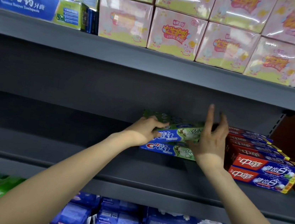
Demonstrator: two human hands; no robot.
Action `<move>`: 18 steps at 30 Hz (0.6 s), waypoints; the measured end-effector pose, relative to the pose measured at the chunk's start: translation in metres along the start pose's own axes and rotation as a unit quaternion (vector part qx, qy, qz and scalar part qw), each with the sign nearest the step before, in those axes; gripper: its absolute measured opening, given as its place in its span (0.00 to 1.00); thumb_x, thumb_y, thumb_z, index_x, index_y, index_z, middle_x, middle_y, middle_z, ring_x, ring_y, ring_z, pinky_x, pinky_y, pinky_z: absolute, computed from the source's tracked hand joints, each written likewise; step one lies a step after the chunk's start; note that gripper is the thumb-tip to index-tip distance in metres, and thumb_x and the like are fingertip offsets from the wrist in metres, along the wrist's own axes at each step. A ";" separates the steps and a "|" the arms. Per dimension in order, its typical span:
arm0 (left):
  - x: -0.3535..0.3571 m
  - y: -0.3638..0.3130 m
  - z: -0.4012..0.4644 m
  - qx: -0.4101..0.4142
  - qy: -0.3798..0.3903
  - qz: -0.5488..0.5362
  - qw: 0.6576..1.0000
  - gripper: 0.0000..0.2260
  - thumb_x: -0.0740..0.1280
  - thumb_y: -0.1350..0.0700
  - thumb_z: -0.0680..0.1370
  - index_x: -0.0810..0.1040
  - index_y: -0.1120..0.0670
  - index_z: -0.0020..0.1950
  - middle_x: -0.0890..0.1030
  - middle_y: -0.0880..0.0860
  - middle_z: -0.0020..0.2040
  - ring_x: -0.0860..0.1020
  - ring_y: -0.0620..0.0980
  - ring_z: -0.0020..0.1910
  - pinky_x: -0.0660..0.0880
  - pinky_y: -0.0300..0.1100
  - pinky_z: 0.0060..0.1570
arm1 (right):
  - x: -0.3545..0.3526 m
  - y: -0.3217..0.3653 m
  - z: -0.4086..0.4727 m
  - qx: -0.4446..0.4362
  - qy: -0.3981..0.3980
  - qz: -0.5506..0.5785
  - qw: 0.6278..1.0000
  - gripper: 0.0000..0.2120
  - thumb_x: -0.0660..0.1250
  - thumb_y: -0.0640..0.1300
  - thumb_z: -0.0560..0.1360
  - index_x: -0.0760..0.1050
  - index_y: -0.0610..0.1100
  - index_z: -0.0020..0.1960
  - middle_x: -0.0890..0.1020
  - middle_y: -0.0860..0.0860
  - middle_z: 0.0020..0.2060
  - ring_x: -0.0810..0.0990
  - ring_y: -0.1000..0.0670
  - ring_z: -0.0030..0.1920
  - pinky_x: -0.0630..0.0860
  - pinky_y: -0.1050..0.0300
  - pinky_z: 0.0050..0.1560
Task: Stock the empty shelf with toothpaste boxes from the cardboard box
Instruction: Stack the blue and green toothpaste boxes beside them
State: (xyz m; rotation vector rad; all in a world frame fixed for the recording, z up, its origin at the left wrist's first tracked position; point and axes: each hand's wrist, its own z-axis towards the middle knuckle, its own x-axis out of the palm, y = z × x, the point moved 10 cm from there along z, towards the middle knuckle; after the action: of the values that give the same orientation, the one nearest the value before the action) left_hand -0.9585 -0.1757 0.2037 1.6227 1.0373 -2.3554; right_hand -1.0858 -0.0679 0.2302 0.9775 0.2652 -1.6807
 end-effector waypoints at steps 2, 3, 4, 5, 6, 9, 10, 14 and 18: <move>0.003 -0.001 0.007 0.016 0.009 0.027 0.999 0.21 0.60 0.57 0.81 0.64 0.46 0.74 0.68 0.53 0.70 0.65 0.54 0.69 0.59 0.44 0.70 | 0.023 0.009 -0.001 -0.083 0.097 -0.071 0.989 0.44 0.72 0.50 0.71 0.46 0.56 0.76 0.60 0.44 0.72 0.58 0.43 0.73 0.51 0.46 0.74; 0.004 -0.001 0.011 0.024 0.008 0.044 0.999 0.21 0.60 0.58 0.81 0.64 0.46 0.74 0.68 0.51 0.70 0.65 0.53 0.69 0.59 0.47 0.71 | 0.033 0.010 -0.002 -0.101 0.138 -0.092 0.981 0.36 0.68 0.53 0.74 0.52 0.57 0.76 0.64 0.49 0.71 0.60 0.46 0.72 0.46 0.45 0.75; 0.005 0.000 0.014 0.029 0.007 0.059 0.998 0.21 0.60 0.58 0.81 0.65 0.46 0.74 0.68 0.51 0.70 0.64 0.53 0.69 0.60 0.51 0.71 | 0.039 0.008 -0.003 -0.099 0.160 -0.103 0.977 0.29 0.64 0.54 0.76 0.57 0.58 0.74 0.66 0.53 0.70 0.61 0.48 0.71 0.42 0.44 0.74; 0.007 0.000 0.017 0.035 0.004 0.071 0.997 0.21 0.60 0.58 0.81 0.65 0.45 0.73 0.69 0.50 0.69 0.64 0.53 0.69 0.60 0.54 0.70 | 0.042 0.005 -0.001 -0.089 0.165 -0.108 0.976 0.24 0.60 0.54 0.78 0.60 0.58 0.73 0.67 0.54 0.69 0.63 0.49 0.70 0.40 0.44 0.74; 0.009 0.001 0.019 0.040 0.000 0.086 0.996 0.21 0.60 0.58 0.81 0.65 0.45 0.73 0.69 0.49 0.69 0.63 0.53 0.70 0.60 0.55 0.70 | 0.045 0.003 0.000 -0.080 0.161 -0.110 0.977 0.21 0.58 0.53 0.79 0.62 0.58 0.72 0.68 0.55 0.68 0.64 0.50 0.70 0.39 0.45 0.74; 0.014 0.000 0.018 0.057 -0.053 0.187 0.979 0.19 0.59 0.55 0.82 0.66 0.45 0.73 0.69 0.47 0.69 0.63 0.51 0.69 0.63 0.47 0.66 | 0.053 -0.003 -0.002 -0.062 0.164 -0.083 0.981 0.19 0.56 0.46 0.81 0.66 0.57 0.71 0.69 0.54 0.69 0.66 0.48 0.69 0.50 0.50 0.75; 0.015 0.002 0.016 0.053 -0.077 0.216 0.972 0.19 0.58 0.54 0.82 0.65 0.44 0.73 0.69 0.46 0.70 0.63 0.51 0.68 0.63 0.45 0.63 | 0.057 -0.004 -0.004 -0.058 0.165 -0.075 0.982 0.20 0.56 0.45 0.80 0.66 0.57 0.71 0.68 0.53 0.70 0.66 0.47 0.69 0.55 0.52 0.74; 0.021 0.001 0.010 0.024 -0.107 0.256 0.960 0.22 0.59 0.56 0.81 0.61 0.46 0.75 0.65 0.47 0.72 0.62 0.51 0.70 0.62 0.44 0.64 | 0.058 0.002 -0.009 -0.058 0.153 -0.074 0.984 0.20 0.57 0.48 0.80 0.66 0.52 0.72 0.67 0.52 0.70 0.65 0.46 0.70 0.52 0.54 0.73; 0.007 -0.001 -0.003 -0.024 -0.110 0.260 0.959 0.22 0.59 0.55 0.80 0.61 0.50 0.74 0.63 0.49 0.73 0.61 0.52 0.70 0.61 0.45 0.64 | 0.055 0.029 -0.018 -0.093 0.161 -0.027 0.982 0.23 0.61 0.46 0.78 0.65 0.45 0.72 0.67 0.49 0.71 0.60 0.46 0.73 0.49 0.53 0.75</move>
State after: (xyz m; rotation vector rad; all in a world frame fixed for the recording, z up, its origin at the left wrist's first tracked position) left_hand -0.9592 -0.1713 0.1970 1.3634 0.5345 -2.0682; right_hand -1.0537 -0.1057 0.1879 1.1047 0.6573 -1.5093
